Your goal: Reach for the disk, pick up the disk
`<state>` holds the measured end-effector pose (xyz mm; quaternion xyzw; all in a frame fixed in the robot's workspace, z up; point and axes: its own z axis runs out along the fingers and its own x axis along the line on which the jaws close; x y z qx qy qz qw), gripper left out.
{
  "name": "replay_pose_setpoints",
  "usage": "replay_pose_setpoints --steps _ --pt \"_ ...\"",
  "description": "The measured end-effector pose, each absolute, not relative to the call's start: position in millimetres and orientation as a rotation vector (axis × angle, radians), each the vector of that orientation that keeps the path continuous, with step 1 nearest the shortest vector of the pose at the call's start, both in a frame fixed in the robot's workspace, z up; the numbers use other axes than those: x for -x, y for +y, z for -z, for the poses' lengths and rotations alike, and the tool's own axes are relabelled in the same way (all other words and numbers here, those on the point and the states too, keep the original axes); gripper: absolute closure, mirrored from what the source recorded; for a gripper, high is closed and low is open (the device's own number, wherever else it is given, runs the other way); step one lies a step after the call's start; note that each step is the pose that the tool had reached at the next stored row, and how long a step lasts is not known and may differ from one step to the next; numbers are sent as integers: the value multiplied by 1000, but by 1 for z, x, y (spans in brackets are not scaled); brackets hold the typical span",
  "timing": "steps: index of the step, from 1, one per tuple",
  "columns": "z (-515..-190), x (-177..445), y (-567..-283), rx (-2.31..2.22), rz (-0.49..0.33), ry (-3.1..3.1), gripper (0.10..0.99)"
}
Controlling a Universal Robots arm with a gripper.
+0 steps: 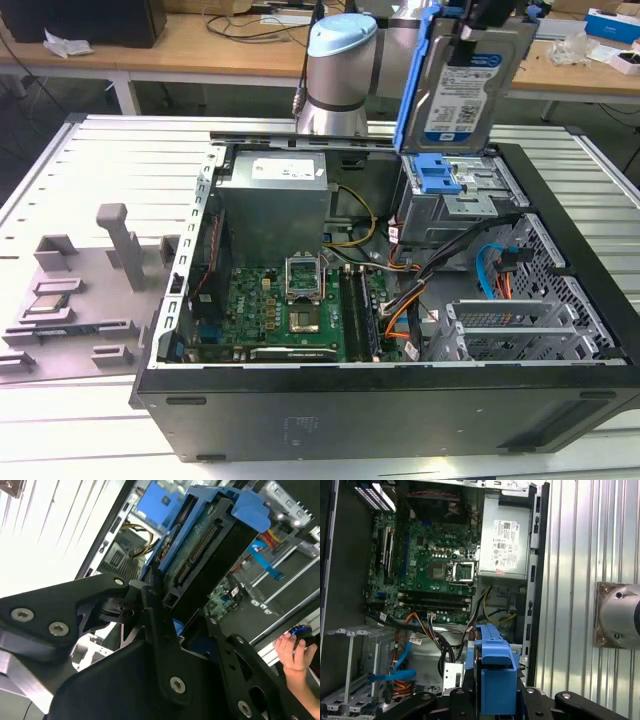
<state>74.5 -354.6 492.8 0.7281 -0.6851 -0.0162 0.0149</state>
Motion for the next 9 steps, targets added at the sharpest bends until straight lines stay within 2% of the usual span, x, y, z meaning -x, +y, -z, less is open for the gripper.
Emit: replay_pose_setpoints --steps 9 --pt "-493 -92 -355 -2266 51 -2132 718"
